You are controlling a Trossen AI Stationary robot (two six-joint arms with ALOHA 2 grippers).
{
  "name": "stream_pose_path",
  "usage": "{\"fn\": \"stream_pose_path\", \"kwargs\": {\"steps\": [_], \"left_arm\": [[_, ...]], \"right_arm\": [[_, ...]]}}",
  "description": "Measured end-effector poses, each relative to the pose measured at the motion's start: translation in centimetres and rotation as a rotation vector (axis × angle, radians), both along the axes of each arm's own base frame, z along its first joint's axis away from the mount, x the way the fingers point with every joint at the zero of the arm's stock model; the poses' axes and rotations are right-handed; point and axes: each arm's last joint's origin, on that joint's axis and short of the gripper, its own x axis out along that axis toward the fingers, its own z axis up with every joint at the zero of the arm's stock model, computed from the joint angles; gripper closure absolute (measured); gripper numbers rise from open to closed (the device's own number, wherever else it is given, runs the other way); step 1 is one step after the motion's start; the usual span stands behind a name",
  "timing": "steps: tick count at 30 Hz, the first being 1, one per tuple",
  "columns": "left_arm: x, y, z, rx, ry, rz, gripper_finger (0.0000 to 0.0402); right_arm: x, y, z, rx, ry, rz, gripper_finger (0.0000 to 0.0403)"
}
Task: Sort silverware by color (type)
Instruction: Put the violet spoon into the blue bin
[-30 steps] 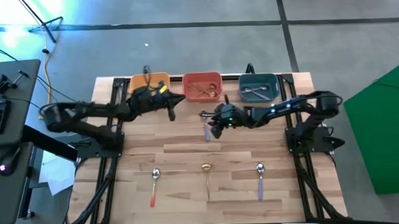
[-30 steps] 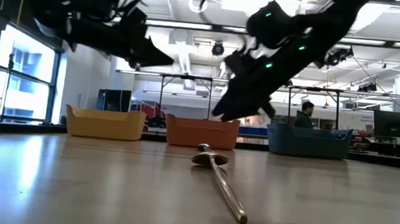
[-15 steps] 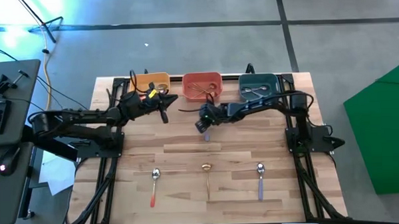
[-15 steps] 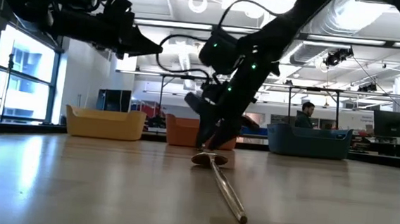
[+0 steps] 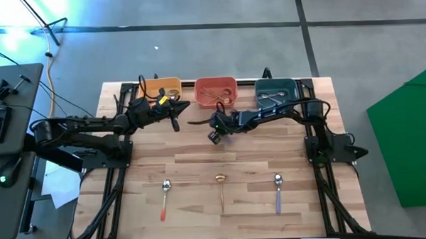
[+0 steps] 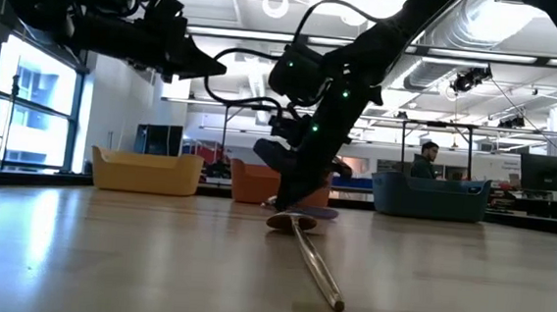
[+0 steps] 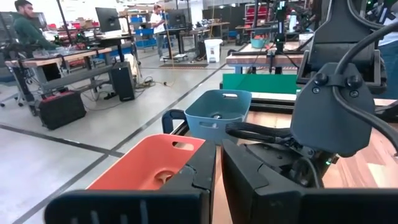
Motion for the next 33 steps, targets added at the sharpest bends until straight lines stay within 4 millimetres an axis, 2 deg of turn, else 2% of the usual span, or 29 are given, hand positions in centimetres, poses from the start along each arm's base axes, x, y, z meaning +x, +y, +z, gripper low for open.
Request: {"fn": "stream_pose_path", "kwargs": {"steps": [6, 10, 13, 17, 23, 26, 29, 31, 33], "left_arm": [[0.0, 0.0, 0.1, -0.026, -0.019, 0.001, 0.0385], [0.0, 0.0, 0.0, -0.026, -0.016, 0.001, 0.0385], [0.0, 0.0, 0.0, -0.026, -0.016, 0.000, 0.0385], [0.0, 0.0, 0.0, -0.027, -0.015, 0.000, 0.0385], [0.0, 0.0, 0.0, -0.030, -0.016, 0.000, 0.0385], [0.0, 0.0, 0.1, -0.029, -0.018, 0.000, 0.0385], [0.0, 0.0, 0.1, -0.029, -0.018, 0.000, 0.0385], [0.0, 0.0, 0.1, -0.033, -0.020, 0.000, 0.0385], [0.0, 0.0, 0.1, -0.036, -0.021, 0.000, 0.0385]], "right_arm": [[-0.3, 0.6, 1.0, -0.013, 0.034, 0.128, 0.0392], [-1.0, 1.1, 4.5, -0.065, 0.008, 0.206, 0.0402], [-2.4, 0.8, 7.2, -0.104, 0.027, 0.214, 0.0402], [-5.7, 0.2, 11.6, -0.208, 0.103, 0.169, 0.0403], [-12.6, -1.9, 16.6, -0.376, 0.361, 0.086, 0.0403], [-14.7, -3.5, 17.6, -0.444, 0.486, 0.103, 0.0403], [-15.5, -5.3, 17.6, -0.437, 0.553, 0.177, 0.0403], [-15.7, -6.7, 16.9, -0.437, 0.581, 0.225, 0.0403], [-16.4, -7.8, 15.3, -0.419, 0.601, 0.266, 0.0403]]}}
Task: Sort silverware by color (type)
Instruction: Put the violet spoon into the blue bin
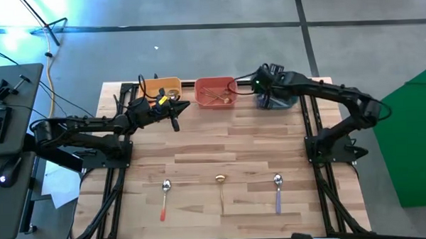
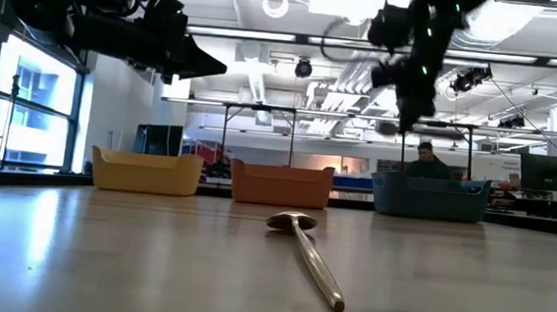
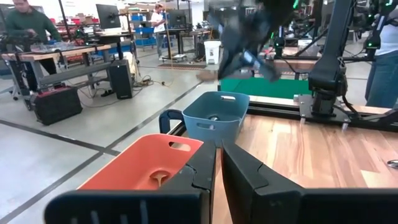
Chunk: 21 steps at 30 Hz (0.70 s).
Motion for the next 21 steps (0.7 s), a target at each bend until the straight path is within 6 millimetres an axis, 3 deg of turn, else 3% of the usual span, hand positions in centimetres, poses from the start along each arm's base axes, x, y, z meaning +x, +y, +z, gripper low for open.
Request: {"fn": "stream_pose_path", "kwargs": {"steps": [6, 9, 12, 21], "left_arm": [[0.0, 0.0, 0.0, 0.000, 0.002, 0.000, 0.0385], [0.0, 0.0, 0.0, 0.000, 0.001, 0.000, 0.0385], [0.0, 0.0, 0.0, 0.000, 0.001, 0.000, 0.0385], [0.0, 0.0, 0.0, 0.000, -0.001, -0.001, 0.0385]], "right_arm": [[-3.3, -1.9, -7.0, 0.014, 0.064, 0.013, 0.0403], [-4.3, -2.9, -8.9, -0.019, 0.023, 0.039, 0.0403], [-5.2, -3.6, -9.9, -0.007, -0.026, 0.059, 0.0403], [-6.0, -4.4, -10.1, 0.096, -0.145, 0.069, 0.0403]]}}
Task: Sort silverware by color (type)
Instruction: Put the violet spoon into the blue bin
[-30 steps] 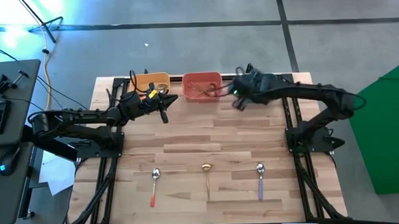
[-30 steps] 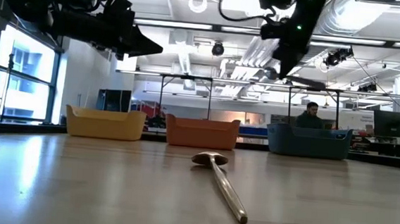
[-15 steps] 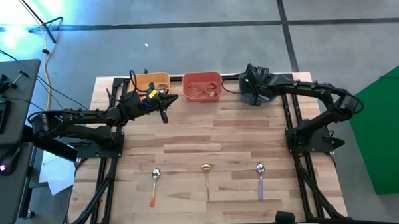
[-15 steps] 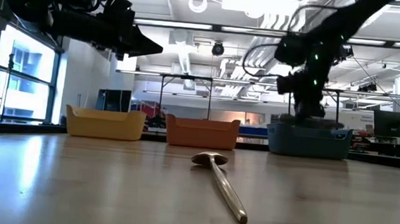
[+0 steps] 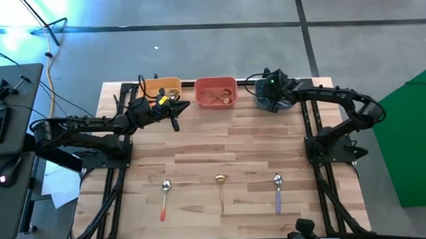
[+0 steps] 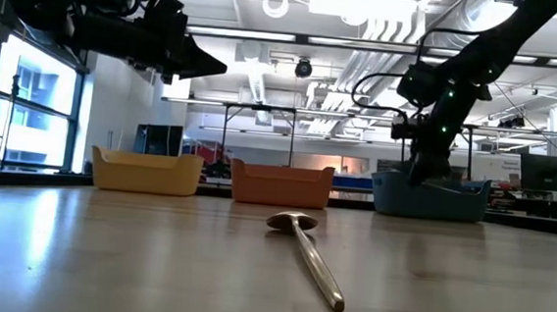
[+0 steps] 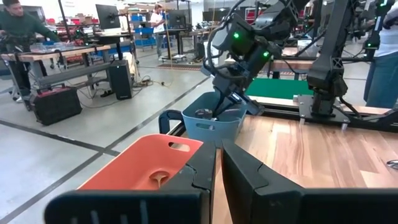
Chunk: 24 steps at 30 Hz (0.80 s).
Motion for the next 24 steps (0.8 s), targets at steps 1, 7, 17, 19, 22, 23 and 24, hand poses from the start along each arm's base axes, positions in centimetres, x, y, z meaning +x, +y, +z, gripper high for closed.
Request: {"fn": "stream_pose_path", "kwargs": {"steps": [1, 7, 17, 19, 22, 23, 24], "left_arm": [[0.0, 0.0, 0.0, -0.001, 0.000, 0.000, 0.0385], [0.0, 0.0, -0.2, -0.016, 0.019, 0.000, 0.0385], [0.0, -0.1, -0.3, -0.018, 0.027, -0.037, 0.0385], [0.0, -0.1, -0.3, -0.006, 0.033, -0.044, 0.0385], [0.0, -0.1, -0.3, 0.000, 0.036, -0.045, 0.0385], [0.0, -0.1, -0.3, 0.000, 0.037, -0.045, 0.0385], [0.0, -0.1, -0.4, -0.001, 0.039, -0.045, 0.0385]], "right_arm": [[-0.1, -0.1, 0.0, 0.013, -0.019, -0.010, 0.0403], [-0.1, -0.1, 0.0, 0.023, -0.038, -0.036, 0.0380], [1.0, -0.3, 3.7, 0.023, -0.048, -0.129, 0.0317], [1.5, 0.4, 5.4, 0.034, -0.063, -0.115, 0.0328], [2.1, 2.4, 7.3, 0.062, -0.110, -0.086, 0.0360], [2.3, 3.2, 7.8, 0.075, -0.139, -0.075, 0.0373], [2.4, 4.1, 8.3, 0.109, -0.183, -0.050, 0.0387]]}}
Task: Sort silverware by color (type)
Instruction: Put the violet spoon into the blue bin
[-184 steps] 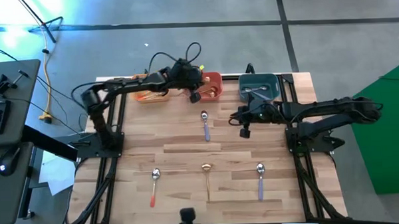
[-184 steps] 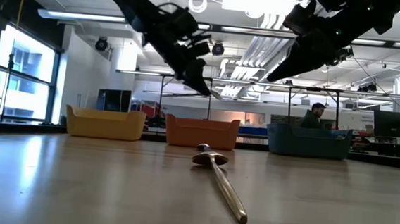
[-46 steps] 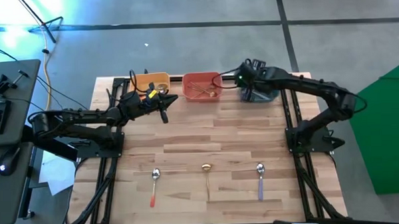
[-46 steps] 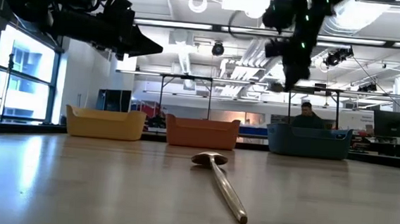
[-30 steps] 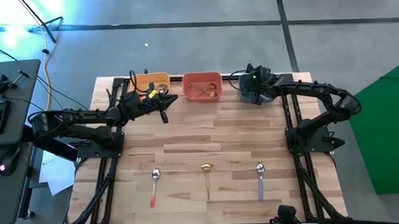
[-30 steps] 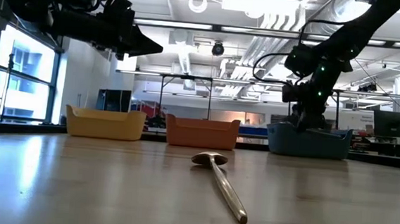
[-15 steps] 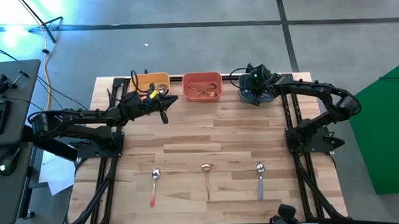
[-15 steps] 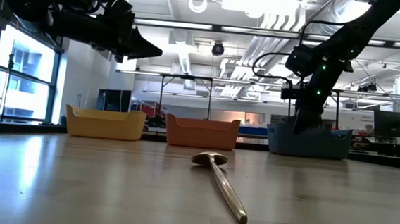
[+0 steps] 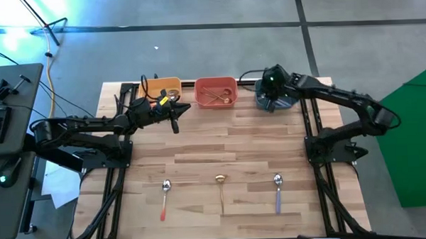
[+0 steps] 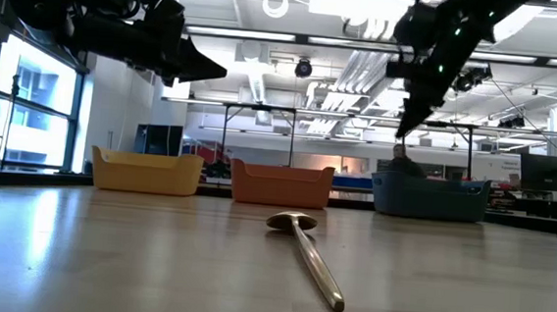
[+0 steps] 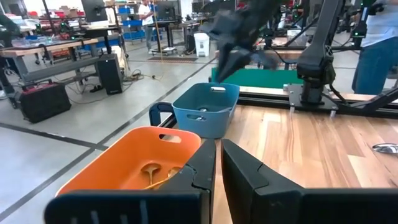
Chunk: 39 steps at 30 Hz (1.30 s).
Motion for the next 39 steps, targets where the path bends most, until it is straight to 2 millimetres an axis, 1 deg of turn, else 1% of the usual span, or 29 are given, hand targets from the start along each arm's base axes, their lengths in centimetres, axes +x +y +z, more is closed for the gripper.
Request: {"fn": "stream_pose_path", "kwargs": {"steps": [2, 4, 6, 9, 11, 13, 16, 20, 23, 26, 30, 33, 36, 39], "left_arm": [[0.0, 0.0, 0.0, -0.001, 0.002, 0.000, 0.0385], [0.0, 0.0, 0.0, -0.001, 0.003, 0.000, 0.0385], [0.0, 0.0, 0.0, -0.002, 0.004, -0.001, 0.0385], [0.0, 0.0, 0.0, -0.001, 0.005, -0.001, 0.0385], [0.0, 0.0, 0.0, 0.000, 0.005, -0.001, 0.0385], [0.0, 0.0, 0.0, 0.000, 0.006, -0.001, 0.0385], [0.0, 0.0, 0.0, 0.000, 0.005, -0.001, 0.0385], [0.0, 0.0, 0.0, 0.001, 0.004, -0.001, 0.0385], [0.0, 0.0, 0.0, 0.001, 0.002, 0.000, 0.0385], [0.0, 0.0, 0.0, 0.002, 0.003, 0.000, 0.0385], [0.0, 0.0, 0.0, 0.017, 0.007, 0.000, 0.0385], [0.0, 0.0, 0.0, 0.025, 0.010, 0.000, 0.0385], [0.0, 0.0, 0.0, 0.009, 0.008, 0.000, 0.0385], [0.0, -0.1, -0.3, -0.008, 0.025, -0.012, 0.0385]], "right_arm": [[0.3, 1.7, 0.5, 0.082, -0.127, 0.057, 0.0398], [0.6, 3.5, 0.6, 0.150, -0.248, 0.106, 0.0394], [0.9, 5.6, 0.2, 0.194, -0.332, 0.146, 0.0393], [1.0, 9.0, -1.0, 0.292, -0.400, 0.175, 0.0400], [0.9, 11.2, -2.0, 0.366, -0.410, 0.152, 0.0401], [0.6, 13.3, -2.8, 0.445, -0.401, 0.066, 0.0400], [-0.4, 16.3, -3.9, 0.559, -0.293, -0.058, 0.0400], [-1.9, 19.6, -4.5, 0.638, -0.175, -0.158, 0.0400], [-2.9, 21.4, -4.8, 0.680, -0.132, -0.251, 0.0398], [-3.7, 23.0, -4.8, 0.744, -0.126, -0.345, 0.0383], [-4.5, 24.6, -4.9, 0.814, -0.132, -0.457, 0.0342], [-5.1, 25.5, -5.1, 0.825, -0.119, -0.530, 0.0303], [-5.4, 26.3, -5.7, 0.818, -0.095, -0.598, 0.0269], [-5.1, 27.1, -6.4, 0.816, -0.079, -0.646, 0.0247]]}}
